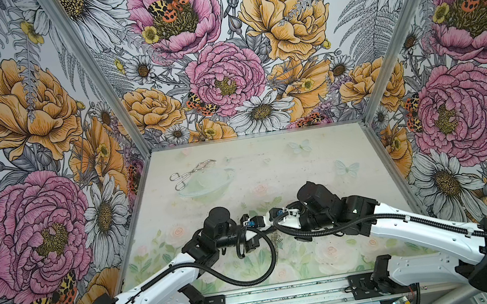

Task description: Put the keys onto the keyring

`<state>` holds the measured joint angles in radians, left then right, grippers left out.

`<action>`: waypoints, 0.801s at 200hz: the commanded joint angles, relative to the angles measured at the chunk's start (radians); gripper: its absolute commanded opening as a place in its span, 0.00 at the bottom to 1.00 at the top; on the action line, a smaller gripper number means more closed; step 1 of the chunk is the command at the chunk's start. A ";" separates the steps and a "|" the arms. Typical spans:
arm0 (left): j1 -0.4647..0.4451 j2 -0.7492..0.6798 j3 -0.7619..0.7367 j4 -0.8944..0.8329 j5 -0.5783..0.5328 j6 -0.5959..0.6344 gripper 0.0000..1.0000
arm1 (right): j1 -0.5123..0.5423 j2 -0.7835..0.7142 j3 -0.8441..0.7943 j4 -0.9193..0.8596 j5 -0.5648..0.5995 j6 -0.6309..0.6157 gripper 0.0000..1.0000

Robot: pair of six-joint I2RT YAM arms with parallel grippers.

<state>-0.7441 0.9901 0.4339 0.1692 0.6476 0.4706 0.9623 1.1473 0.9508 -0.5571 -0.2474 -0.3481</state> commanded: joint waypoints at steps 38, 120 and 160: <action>-0.004 -0.011 0.020 0.010 -0.018 0.010 0.16 | -0.025 -0.072 -0.017 0.135 -0.057 0.095 0.00; 0.016 -0.029 -0.002 0.070 -0.016 -0.033 0.19 | -0.024 -0.136 -0.147 0.334 -0.102 0.164 0.00; 0.018 -0.027 -0.002 0.070 -0.015 -0.036 0.15 | -0.023 -0.163 -0.192 0.414 -0.089 0.181 0.00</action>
<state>-0.7345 0.9798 0.4393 0.2131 0.6392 0.4500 0.9390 1.0214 0.7719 -0.2783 -0.3157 -0.1967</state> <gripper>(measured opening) 0.156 0.047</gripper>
